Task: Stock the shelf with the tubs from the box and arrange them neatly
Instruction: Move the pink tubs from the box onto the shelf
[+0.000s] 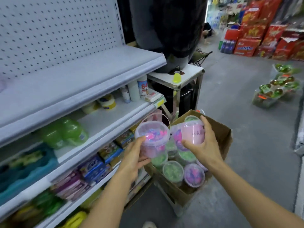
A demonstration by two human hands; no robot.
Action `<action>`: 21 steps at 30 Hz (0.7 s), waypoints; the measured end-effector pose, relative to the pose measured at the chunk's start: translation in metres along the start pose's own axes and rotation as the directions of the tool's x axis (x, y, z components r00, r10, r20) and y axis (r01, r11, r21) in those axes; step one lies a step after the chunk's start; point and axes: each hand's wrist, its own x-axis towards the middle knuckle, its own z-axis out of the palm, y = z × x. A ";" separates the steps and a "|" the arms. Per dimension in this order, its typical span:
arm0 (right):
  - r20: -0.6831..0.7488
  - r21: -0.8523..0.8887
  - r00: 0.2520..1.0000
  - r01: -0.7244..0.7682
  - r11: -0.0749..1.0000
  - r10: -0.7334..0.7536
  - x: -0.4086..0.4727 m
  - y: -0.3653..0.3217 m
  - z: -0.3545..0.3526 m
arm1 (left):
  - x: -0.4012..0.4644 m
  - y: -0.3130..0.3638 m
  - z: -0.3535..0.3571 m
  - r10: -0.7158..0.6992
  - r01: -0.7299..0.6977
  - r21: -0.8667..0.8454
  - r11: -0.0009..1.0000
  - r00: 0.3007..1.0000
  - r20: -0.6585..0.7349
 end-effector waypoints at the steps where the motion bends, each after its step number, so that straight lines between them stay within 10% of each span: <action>1: 0.020 0.016 0.999 0.029 0.999 -0.029 -0.008 -0.016 0.006 | -0.017 0.006 -0.016 0.025 -0.026 -0.013 1.000 1.000 -0.018; 21: 0.201 0.381 0.818 0.441 0.813 -0.538 -0.125 -0.304 0.238 | -0.248 0.135 -0.349 0.339 -0.407 -0.039 0.913 0.807 -0.483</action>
